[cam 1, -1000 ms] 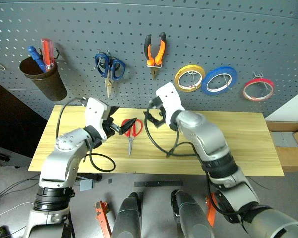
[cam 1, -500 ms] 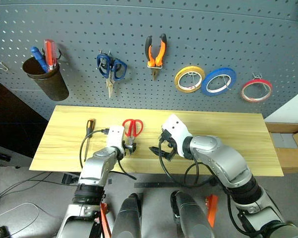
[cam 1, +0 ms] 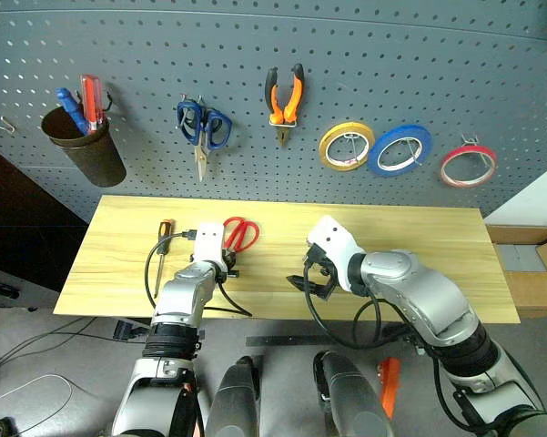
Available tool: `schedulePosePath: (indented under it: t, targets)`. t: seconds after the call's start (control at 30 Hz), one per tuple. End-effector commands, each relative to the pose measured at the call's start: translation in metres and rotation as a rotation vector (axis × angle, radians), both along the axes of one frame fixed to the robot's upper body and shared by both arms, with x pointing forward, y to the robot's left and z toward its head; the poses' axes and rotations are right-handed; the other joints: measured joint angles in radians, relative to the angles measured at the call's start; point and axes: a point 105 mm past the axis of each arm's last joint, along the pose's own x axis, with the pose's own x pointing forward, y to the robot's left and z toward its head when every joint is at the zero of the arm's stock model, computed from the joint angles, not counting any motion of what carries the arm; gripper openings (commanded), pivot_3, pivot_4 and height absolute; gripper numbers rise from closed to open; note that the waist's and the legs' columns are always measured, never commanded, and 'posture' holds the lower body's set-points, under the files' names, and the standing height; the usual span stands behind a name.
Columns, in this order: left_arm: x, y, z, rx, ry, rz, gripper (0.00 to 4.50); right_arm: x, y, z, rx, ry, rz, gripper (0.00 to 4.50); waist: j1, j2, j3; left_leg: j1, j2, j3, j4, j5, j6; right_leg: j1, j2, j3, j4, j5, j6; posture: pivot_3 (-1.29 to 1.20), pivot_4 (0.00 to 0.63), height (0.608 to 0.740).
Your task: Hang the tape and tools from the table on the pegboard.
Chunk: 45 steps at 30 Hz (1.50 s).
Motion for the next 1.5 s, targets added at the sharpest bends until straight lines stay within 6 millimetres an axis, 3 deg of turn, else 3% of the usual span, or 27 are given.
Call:
schedulePosePath:
  t: [0.03, 0.07, 0.3, 0.57, 0.77, 0.97, 1.2, 1.5]
  targets:
    - [-0.004, -0.005, -0.009, -0.046, 0.012, -0.006, 0.54, 0.000, 0.001, 0.019, 0.027, -0.076, 0.026, 4.50, 0.000, 0.000, -0.002, 0.000, 0.000, 0.000, 0.000, 0.000, 0.000, 0.000, 0.000, 0.000, 0.000, 0.000, 0.000, -0.10, 0.271, 0.740]
    - [-0.003, -0.006, -0.009, -0.052, 0.006, -0.007, 0.27, 0.001, 0.000, 0.019, 0.024, -0.080, 0.025, 4.50, 0.000, 0.001, -0.003, 0.000, 0.000, 0.000, 0.000, 0.000, 0.000, 0.000, 0.000, 0.000, 0.000, 0.000, 0.000, -0.10, 0.269, 0.740]
    - [-0.008, -0.005, 0.017, -0.028, -0.171, -0.083, 0.26, 0.001, -0.009, 0.023, 0.020, -0.116, 0.015, 4.50, -0.001, 0.001, -0.005, 0.000, 0.000, 0.000, 0.000, 0.000, 0.000, 0.000, 0.000, 0.000, -0.001, 0.000, 0.000, -0.10, 0.257, 0.740]
    - [-0.050, -0.003, 0.087, 0.152, -0.590, -0.266, 0.26, -0.016, -0.018, 0.047, 0.109, -0.207, 0.086, 4.50, -0.002, 0.001, -0.005, 0.000, 0.002, 0.000, -0.001, 0.000, 0.000, 0.000, -0.001, 0.000, -0.002, 0.000, 0.000, -0.11, 0.262, 0.740]
    - [-0.084, 0.006, 0.131, 0.403, -0.834, -0.314, 0.26, -0.030, -0.020, 0.062, 0.179, -0.277, 0.197, 4.50, -0.002, 0.002, -0.005, 0.000, 0.001, 0.001, -0.001, 0.000, 0.000, 0.000, -0.001, 0.001, -0.002, 0.000, 0.000, -0.10, 0.257, 0.740]
    - [-0.097, 0.020, 0.154, 0.527, -0.937, -0.269, 0.26, -0.029, -0.022, 0.067, 0.209, -0.283, 0.237, 4.50, 0.000, 0.001, -0.008, 0.000, 0.001, 0.001, -0.001, 0.000, 0.000, 0.001, 0.000, 0.001, -0.002, 0.000, 0.000, -0.08, 0.242, 0.740]
    - [-0.084, 0.032, 0.172, 0.567, -0.997, -0.200, 0.26, -0.022, -0.022, 0.074, 0.228, -0.284, 0.245, 4.50, 0.002, 0.001, -0.010, 0.000, 0.001, 0.001, 0.000, 0.000, 0.000, 0.001, 0.001, 0.000, -0.002, 0.000, 0.000, -0.07, 0.233, 0.740]
    - [-0.054, 0.029, 0.171, 0.560, -0.983, -0.255, 0.26, -0.017, -0.022, 0.091, 0.257, -0.339, 0.232, 4.50, 0.000, 0.001, -0.010, 0.000, 0.001, 0.001, -0.001, 0.000, 0.000, 0.001, 0.001, 0.000, -0.002, 0.000, 0.000, -0.11, 0.244, 0.740]
